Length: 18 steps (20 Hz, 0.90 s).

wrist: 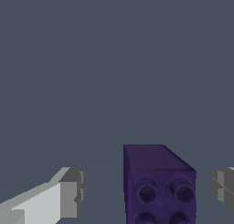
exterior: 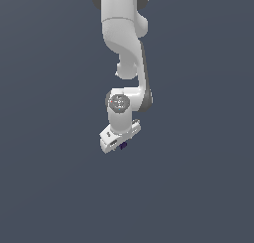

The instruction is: Pick up the object and move it to a goal position.

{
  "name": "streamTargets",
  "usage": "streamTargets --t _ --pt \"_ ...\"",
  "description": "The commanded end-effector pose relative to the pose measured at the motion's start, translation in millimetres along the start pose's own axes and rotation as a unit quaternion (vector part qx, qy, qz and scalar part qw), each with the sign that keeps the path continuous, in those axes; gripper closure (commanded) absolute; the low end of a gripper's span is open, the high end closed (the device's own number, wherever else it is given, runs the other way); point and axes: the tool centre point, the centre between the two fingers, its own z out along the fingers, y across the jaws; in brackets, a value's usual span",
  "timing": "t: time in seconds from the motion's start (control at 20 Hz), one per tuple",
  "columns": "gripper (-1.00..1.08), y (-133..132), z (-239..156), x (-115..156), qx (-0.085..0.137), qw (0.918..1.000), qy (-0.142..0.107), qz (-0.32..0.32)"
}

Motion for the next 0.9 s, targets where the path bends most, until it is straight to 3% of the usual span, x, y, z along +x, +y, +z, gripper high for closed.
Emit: streamTargets --t 0.0,0.05,0.1,0.85 --pt "-0.92 0.6 3.5 1.0 -0.001 1.0 0.001 0.0" --pt "-0.92 0.7 3.6 1.1 -0.001 1.0 0.001 0.0" --pt "1.08 0.7 3.6 1.1 -0.001 1.0 0.001 0.0" --pt "1.08 5.8 -5.3 -1.0 -0.001 1.0 0.001 0.0"
